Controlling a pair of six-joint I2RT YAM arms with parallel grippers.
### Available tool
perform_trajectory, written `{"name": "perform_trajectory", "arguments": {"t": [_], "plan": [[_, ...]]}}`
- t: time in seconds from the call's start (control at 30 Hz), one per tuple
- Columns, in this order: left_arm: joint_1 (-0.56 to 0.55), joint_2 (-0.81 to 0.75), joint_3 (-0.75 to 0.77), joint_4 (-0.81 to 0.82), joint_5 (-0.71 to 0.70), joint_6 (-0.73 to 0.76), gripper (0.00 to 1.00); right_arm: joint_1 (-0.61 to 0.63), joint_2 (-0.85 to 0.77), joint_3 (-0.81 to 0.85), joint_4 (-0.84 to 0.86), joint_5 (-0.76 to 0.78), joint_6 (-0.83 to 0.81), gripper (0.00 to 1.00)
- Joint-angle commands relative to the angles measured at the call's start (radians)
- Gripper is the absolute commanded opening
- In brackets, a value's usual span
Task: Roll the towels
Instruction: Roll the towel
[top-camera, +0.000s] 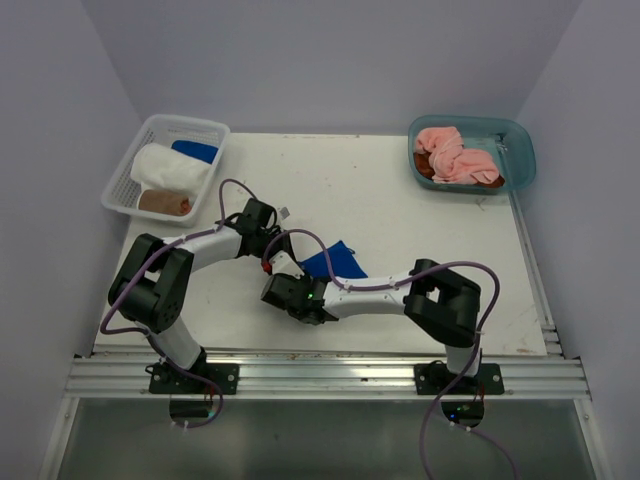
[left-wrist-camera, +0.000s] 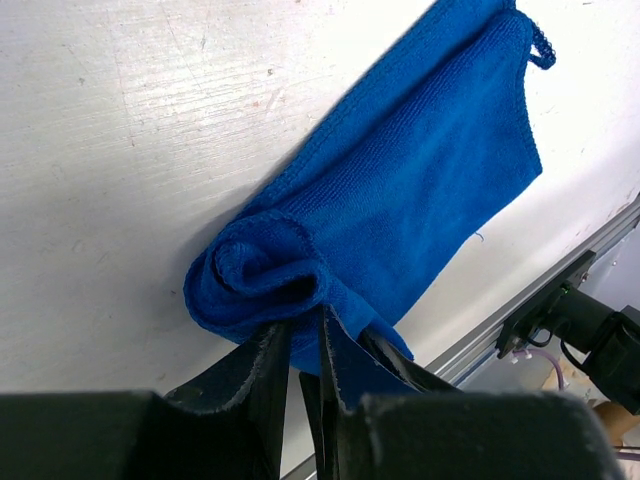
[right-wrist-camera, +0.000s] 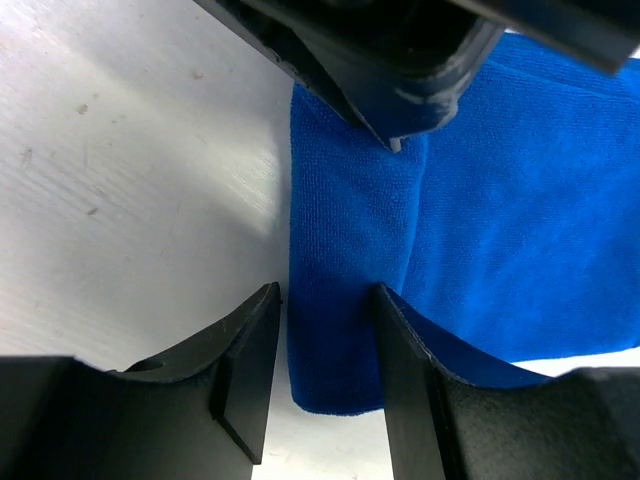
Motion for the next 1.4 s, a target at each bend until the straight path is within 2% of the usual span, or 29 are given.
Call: {"name": "perform_trajectory", "arguments": {"t": [0.0,0.1,0.17,0.3,0.33,0.43,0.67,1.37], "plan": [[-0.002,-0.034,0.014,-0.009,-0.025,0.033,0.2,-0.004,0.027,-0.012,0.026,0.021,0.011,0.47],[-0.002,-0.035,0.014,-0.007,-0.019,0.031,0.2,-0.008,0.053,-0.016,0.029,0.026,0.021,0.46],[-0.002,-0.037,0.014,-0.006,-0.011,0.03,0.2,-0.014,0.065,-0.027,0.038,0.02,0.031,0.41],[-0.002,-0.046,0.011,-0.01,-0.013,0.031,0.2,-0.025,0.072,-0.047,0.054,0.001,0.055,0.2],[-0.002,-0.049,0.011,-0.015,-0.014,0.031,0.2,-0.027,0.061,-0.053,0.058,-0.003,0.06,0.1],[0.003,-0.061,0.011,-0.019,-0.018,0.031,0.2,-0.039,0.027,-0.081,0.086,-0.028,0.066,0.0],[0.041,-0.101,0.015,-0.026,0.012,0.044,0.2,-0.059,-0.04,-0.142,0.176,-0.124,0.037,0.0],[0.086,-0.104,0.049,-0.058,0.005,0.065,0.2,-0.059,-0.131,-0.205,0.228,-0.172,0.074,0.0]]}}
